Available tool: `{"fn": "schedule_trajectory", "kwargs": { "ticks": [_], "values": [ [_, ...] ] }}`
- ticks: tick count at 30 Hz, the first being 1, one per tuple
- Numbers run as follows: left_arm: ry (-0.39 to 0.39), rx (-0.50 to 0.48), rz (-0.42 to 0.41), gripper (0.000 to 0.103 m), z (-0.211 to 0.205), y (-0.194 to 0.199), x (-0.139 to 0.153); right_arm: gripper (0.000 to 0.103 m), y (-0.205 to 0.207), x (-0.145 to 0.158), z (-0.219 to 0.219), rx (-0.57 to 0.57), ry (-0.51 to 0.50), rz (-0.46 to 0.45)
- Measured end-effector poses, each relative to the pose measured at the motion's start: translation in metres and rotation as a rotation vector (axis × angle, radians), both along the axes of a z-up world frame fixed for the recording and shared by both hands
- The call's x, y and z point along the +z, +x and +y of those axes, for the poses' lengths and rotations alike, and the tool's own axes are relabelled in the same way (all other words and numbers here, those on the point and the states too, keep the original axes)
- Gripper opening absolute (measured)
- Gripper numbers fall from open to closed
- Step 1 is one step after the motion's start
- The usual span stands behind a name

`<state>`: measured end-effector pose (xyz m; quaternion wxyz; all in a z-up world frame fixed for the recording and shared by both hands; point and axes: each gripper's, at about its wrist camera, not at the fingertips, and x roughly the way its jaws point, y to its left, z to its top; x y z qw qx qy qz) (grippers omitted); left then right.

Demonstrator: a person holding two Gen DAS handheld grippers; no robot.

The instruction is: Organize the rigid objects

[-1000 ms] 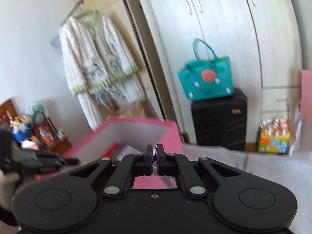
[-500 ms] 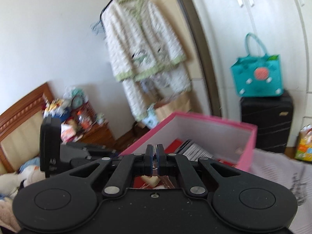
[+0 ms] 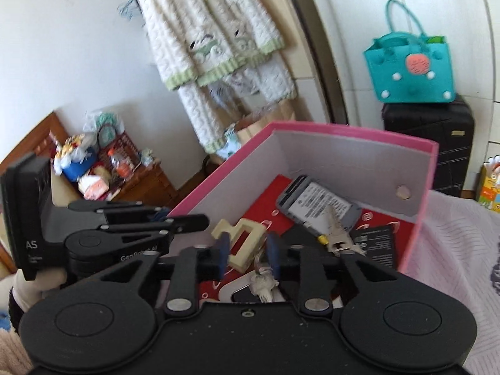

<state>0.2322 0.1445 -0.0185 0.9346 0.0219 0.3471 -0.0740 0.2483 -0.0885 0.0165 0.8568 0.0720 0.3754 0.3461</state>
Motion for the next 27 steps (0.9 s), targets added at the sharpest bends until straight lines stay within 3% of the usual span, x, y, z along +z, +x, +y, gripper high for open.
{"fn": "schedule_trajectory", "kwargs": {
  "ticks": [16,21,27],
  "values": [
    [-0.021,0.006,0.006,0.007,0.000,0.001,-0.001,0.047,-0.044,0.010,-0.035,-0.089,-0.042,-0.072],
    [-0.059,0.029,0.047,0.007,0.006,0.002,0.000,0.051,-0.062,0.017,-0.043,-0.106,-0.038,-0.101],
    [-0.053,0.033,-0.033,0.009,0.004,-0.030,0.023,0.056,-0.083,0.026,-0.061,-0.162,-0.045,-0.144]
  ]
}}
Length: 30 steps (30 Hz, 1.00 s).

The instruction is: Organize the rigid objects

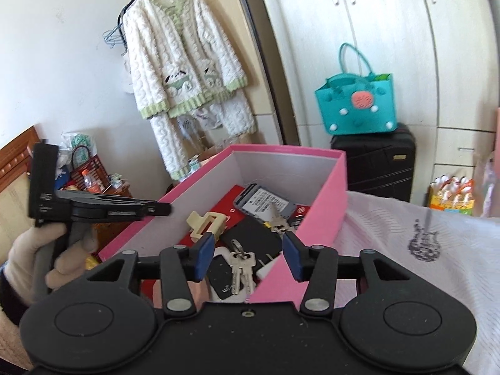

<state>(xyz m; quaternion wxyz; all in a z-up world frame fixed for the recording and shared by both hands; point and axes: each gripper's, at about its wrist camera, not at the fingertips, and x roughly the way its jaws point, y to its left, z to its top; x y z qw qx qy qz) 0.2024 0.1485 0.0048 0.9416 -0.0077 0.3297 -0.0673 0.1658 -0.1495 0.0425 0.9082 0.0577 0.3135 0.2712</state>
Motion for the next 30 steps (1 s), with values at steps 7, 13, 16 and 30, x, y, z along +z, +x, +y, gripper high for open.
{"fn": "schedule_trajectory", "kwargs": {
  "ticks": [7,13,16,30],
  "values": [
    [0.007,0.005,-0.027,0.013,-0.010,-0.036,0.024,0.059,-0.016,0.001,-0.007,-0.042,0.009,-0.019],
    [0.023,0.038,-0.056,0.044,-0.023,-0.065,0.033,0.069,-0.037,0.008,-0.014,-0.106,-0.010,-0.053],
    [0.028,0.041,-0.057,0.051,-0.032,-0.077,0.034,0.084,-0.048,0.013,-0.021,-0.166,-0.018,-0.061],
    [0.031,0.110,-0.061,0.103,-0.068,-0.126,0.034,0.103,-0.104,0.032,-0.041,-0.378,-0.114,-0.073]
  ]
}}
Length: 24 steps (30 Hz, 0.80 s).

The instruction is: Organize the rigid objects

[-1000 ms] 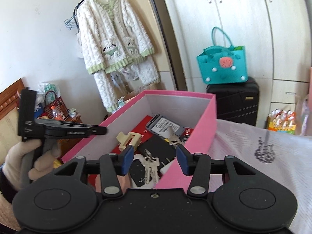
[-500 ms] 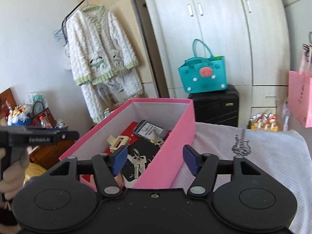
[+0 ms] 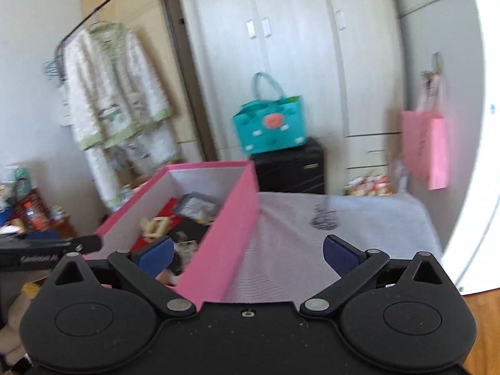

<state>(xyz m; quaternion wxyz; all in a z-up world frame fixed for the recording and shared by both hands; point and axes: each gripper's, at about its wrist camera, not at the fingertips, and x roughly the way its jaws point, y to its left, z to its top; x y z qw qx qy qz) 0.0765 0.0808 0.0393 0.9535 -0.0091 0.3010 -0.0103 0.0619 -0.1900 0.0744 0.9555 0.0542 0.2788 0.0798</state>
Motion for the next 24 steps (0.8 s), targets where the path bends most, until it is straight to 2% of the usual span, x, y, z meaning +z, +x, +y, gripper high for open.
{"fn": "schedule_trajectory", "kwargs": {
  "ticks": [3,8,11,18,24],
  "values": [
    [0.024,-0.014,0.002,0.103,-0.010,-0.007,-0.001,0.103,-0.009,-0.002,-0.005,-0.066,-0.028,-0.008],
    [0.060,0.001,-0.007,0.103,-0.026,-0.012,-0.003,0.103,-0.019,-0.002,-0.007,-0.064,-0.037,-0.006],
    [0.078,-0.022,0.004,0.103,-0.036,-0.015,-0.004,0.103,-0.021,-0.003,-0.012,-0.082,-0.019,0.006],
    [0.064,-0.062,0.015,0.103,-0.052,-0.022,-0.008,0.103,-0.030,-0.011,-0.016,-0.117,-0.042,0.023],
    [0.056,-0.057,0.029,0.103,-0.055,-0.026,-0.014,0.103,-0.038,-0.011,-0.019,-0.137,-0.049,0.022]
  ]
}}
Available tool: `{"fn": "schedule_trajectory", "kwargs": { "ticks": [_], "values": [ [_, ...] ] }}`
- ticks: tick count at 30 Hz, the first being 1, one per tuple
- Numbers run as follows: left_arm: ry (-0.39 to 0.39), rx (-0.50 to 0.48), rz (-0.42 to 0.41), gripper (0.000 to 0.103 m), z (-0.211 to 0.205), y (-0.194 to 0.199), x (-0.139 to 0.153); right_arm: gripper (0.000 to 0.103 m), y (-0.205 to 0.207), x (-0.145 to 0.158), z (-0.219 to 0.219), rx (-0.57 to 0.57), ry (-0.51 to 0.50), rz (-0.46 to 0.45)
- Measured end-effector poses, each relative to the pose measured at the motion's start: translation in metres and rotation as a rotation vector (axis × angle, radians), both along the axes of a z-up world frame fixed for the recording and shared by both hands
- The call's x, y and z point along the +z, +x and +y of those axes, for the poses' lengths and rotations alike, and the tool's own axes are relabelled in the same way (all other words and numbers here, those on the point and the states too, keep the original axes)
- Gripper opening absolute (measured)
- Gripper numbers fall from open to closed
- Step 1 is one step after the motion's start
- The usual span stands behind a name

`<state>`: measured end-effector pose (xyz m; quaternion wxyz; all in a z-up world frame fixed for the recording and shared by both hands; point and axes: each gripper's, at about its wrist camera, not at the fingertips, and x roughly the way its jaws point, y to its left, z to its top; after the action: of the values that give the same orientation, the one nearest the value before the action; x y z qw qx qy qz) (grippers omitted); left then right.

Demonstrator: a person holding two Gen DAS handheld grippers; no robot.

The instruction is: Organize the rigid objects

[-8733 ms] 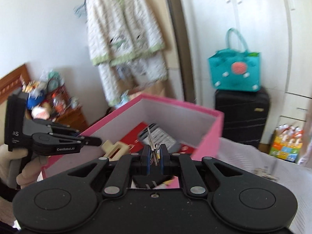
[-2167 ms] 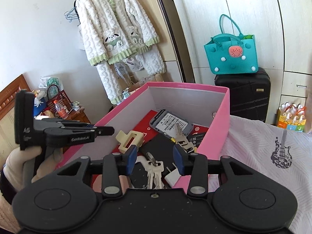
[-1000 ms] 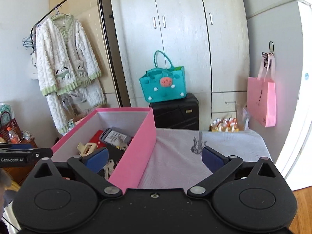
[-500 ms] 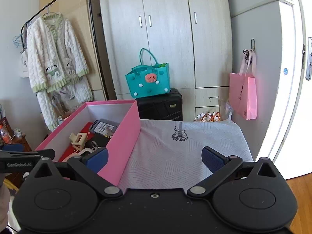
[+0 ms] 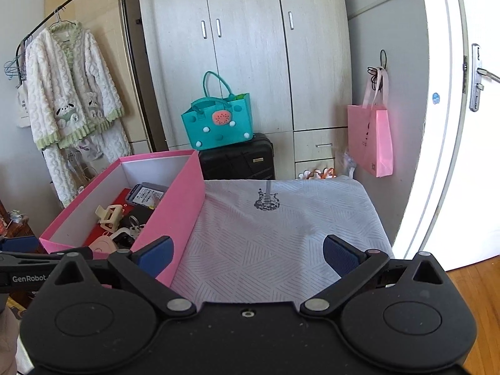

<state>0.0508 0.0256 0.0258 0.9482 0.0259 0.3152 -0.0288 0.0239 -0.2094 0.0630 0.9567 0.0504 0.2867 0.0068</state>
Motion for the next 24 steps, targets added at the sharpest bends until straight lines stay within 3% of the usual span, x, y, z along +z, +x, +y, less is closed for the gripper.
{"fn": "schedule_trajectory", "kwargs": {
  "ticks": [11,24],
  "values": [
    [-0.033,0.057,-0.001,0.103,0.008,-0.005,-0.006,0.103,-0.012,-0.001,0.000,-0.022,0.000,-0.015],
    [-0.032,0.056,-0.010,0.103,0.006,-0.007,-0.005,0.103,-0.015,-0.003,-0.001,-0.033,0.000,-0.024]
  ]
}}
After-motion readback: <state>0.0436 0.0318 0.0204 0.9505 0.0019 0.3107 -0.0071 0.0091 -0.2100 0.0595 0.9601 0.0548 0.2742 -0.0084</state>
